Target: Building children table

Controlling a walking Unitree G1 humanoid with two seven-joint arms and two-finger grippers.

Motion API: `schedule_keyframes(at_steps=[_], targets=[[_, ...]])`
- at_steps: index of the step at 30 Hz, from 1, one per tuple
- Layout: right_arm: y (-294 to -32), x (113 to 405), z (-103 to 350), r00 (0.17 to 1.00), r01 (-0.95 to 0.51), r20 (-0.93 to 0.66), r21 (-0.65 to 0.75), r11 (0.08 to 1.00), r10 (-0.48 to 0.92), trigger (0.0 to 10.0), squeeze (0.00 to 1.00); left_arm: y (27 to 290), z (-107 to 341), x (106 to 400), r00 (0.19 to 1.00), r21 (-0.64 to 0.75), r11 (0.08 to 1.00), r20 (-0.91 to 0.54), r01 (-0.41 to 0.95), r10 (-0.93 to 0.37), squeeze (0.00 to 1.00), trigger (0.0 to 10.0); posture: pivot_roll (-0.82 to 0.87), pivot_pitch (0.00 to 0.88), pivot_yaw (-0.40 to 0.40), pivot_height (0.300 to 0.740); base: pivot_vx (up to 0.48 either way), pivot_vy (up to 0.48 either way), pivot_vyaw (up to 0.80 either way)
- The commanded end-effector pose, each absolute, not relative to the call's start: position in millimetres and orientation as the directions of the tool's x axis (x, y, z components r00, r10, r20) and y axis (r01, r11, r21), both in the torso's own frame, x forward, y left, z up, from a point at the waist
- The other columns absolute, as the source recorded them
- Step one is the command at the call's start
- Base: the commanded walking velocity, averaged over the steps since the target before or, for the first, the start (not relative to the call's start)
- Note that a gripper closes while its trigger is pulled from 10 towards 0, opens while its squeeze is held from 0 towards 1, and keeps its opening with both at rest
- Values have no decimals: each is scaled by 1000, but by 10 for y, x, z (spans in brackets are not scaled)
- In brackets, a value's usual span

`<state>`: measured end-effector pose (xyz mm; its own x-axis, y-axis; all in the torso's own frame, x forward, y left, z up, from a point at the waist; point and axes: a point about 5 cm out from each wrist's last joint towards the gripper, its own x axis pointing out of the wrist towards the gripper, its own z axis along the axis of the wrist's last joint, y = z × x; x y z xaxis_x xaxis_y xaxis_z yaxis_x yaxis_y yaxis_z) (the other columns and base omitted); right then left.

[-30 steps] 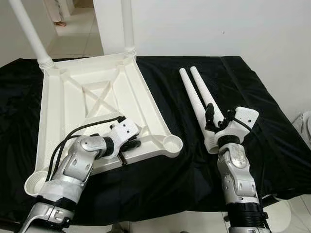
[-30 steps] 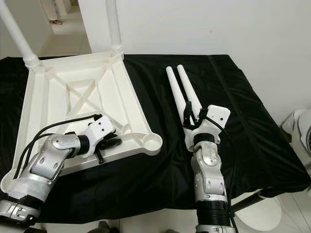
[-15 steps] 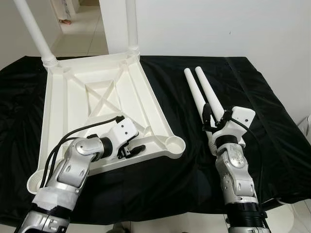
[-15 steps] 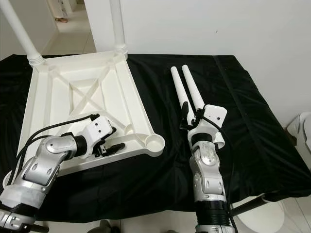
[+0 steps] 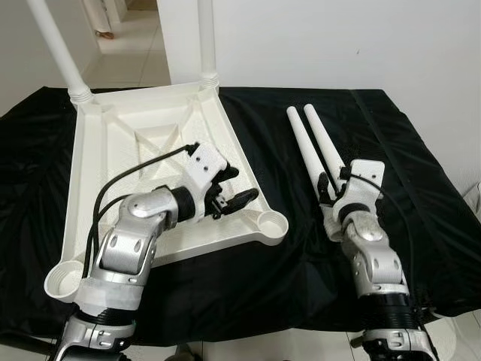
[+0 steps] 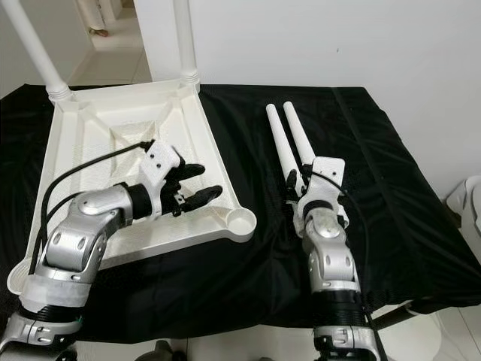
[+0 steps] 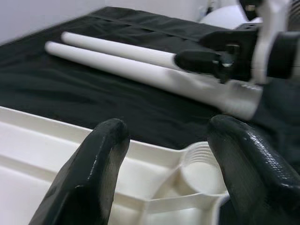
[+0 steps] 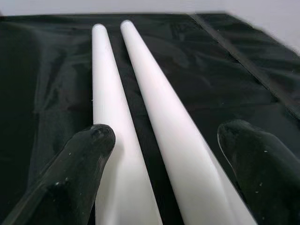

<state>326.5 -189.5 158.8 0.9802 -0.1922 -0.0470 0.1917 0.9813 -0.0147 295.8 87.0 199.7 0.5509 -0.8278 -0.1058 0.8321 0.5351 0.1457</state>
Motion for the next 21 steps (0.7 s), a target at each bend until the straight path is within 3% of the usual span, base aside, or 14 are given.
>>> schedule_keyframes(at_steps=[1,6,13,16,21], targets=[[-1913,3311,1620,977,202,-75,8,979,-201,10000,0,890,2077,3026,684,155,669,-77,727,-725,0,10000,52,27,26,740,0,0,0],[-1870,3414,1761,977,197,-103,76,977,-189,10000,0,824,2176,3033,694,147,682,-51,716,-718,0,10000,59,26,19,740,0,0,0],[-1843,3514,1821,962,231,-158,42,972,-222,10000,0,763,2254,3041,694,149,683,-34,715,-719,0,10000,69,28,11,740,0,0,0],[-1774,3587,1775,925,250,-315,81,965,-213,10000,0,699,2310,3050,695,160,683,-26,713,-719,0,10000,83,29,2,740,0,0,0],[-1741,3581,1745,919,208,-354,59,976,-174,10000,0,687,2321,3048,699,170,685,-27,708,-715,0,10000,84,30,-6,740,0,0,0]])
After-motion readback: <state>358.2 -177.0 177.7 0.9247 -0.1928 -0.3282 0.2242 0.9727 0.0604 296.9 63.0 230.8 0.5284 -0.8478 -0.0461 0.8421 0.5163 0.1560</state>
